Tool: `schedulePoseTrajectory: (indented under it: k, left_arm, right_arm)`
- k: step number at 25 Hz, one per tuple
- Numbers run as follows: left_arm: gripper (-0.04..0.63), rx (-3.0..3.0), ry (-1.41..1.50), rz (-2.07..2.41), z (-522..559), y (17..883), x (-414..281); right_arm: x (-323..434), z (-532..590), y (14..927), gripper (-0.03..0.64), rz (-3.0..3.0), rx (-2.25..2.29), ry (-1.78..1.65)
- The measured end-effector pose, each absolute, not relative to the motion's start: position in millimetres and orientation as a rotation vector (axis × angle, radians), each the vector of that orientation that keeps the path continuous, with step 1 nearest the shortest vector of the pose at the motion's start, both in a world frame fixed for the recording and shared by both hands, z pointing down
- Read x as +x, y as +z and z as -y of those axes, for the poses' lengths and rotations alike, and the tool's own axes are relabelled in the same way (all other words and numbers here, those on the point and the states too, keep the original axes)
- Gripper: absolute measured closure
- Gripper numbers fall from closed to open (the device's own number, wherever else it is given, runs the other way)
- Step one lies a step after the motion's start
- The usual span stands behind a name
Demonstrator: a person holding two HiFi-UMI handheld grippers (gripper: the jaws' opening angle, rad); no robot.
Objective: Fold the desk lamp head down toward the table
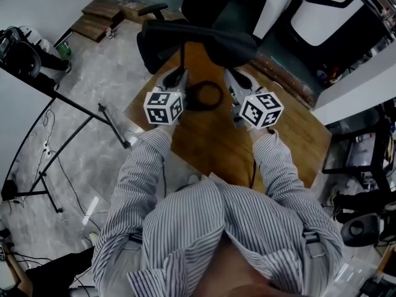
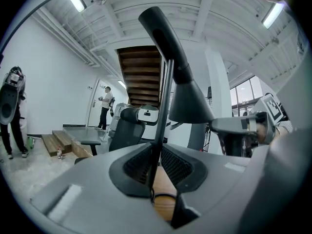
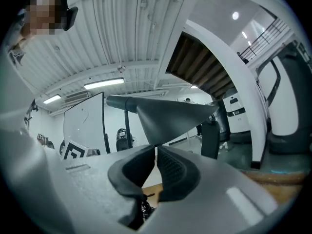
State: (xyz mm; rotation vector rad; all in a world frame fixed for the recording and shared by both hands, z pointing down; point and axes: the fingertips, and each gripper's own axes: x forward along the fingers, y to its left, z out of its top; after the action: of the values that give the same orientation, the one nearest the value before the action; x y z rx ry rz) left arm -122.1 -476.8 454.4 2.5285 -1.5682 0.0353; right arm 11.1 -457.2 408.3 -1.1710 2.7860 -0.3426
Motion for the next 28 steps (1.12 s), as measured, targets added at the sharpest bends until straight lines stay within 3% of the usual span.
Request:
schedulePoseTrajectory:
  k: [14,28]
  left_arm:
    - [0.528,2.53,0.053,1.553,477.0,457.4,-123.7]
    - [0.528,2.523,0.148,1.706,453.1,455.0,-127.1]
  right_arm:
    - [-47.6,437.6,449.4,0.615,-2.847,-1.06,-0.537]
    - [-46.3,416.9,469.5,0.615,-3.008,-1.355,-0.333]
